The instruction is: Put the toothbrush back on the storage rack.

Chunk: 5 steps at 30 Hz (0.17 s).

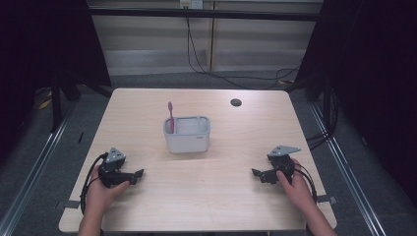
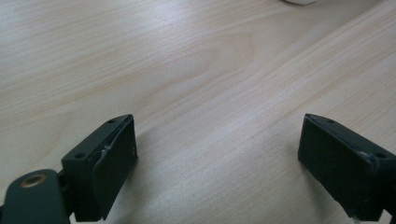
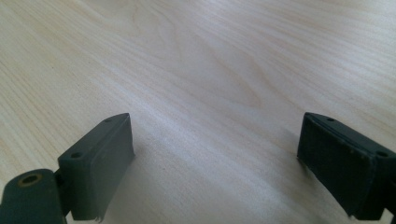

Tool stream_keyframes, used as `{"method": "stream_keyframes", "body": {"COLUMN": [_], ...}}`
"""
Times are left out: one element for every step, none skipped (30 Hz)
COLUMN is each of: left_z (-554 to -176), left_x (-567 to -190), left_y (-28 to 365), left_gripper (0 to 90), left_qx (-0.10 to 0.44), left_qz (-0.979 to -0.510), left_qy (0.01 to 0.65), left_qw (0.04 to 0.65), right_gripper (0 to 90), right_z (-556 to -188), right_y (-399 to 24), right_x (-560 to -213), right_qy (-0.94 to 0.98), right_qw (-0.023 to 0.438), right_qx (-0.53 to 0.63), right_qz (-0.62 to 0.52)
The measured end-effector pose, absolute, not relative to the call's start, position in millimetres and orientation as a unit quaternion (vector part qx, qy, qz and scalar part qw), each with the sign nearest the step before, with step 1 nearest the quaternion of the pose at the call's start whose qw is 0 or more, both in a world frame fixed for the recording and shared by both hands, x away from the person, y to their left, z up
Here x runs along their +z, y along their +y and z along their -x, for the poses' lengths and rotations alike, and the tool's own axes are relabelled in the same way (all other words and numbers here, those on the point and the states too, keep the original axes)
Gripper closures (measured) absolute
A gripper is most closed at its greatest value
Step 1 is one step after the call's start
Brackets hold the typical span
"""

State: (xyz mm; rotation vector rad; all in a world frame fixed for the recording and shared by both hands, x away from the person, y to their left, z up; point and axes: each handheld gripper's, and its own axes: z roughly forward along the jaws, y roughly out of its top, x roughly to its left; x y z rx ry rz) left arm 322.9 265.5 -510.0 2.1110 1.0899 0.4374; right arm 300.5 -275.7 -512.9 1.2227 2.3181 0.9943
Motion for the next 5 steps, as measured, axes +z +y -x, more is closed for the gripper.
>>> {"method": "stream_keyframes", "body": {"left_z": [-323.1,-323.2,-323.3,-323.3,-323.3], "left_x": [-509.7,-509.7,-509.7,-509.7,-510.0], "left_y": [266.0,266.0,266.1,266.0,265.5], "left_gripper": [11.2,11.1,10.9,10.6,10.4], "left_qx": [0.170,0.170,0.170,0.169,0.169], "left_qz": [-0.819,-0.819,-0.820,-0.821,-0.819], "left_qy": [0.419,0.419,0.418,0.418,0.420], "left_qw": [0.353,0.352,0.351,0.351,0.353], "right_gripper": [10.0,10.0,10.0,10.0,10.0], "right_z": [-300.5,-300.5,-300.5,-300.5,-300.5], "right_y": [-275.7,-275.7,-275.7,-275.7,-275.7], "right_x": [-512.9,-512.9,-512.9,-512.9,-512.9], "right_qy": [0.815,0.815,0.815,0.815,0.815], "right_qw": [0.169,0.169,0.168,0.168,0.169], "right_qx": [0.350,0.350,0.350,0.350,0.350], "right_qz": [-0.430,-0.430,-0.430,-0.430,-0.430]}}
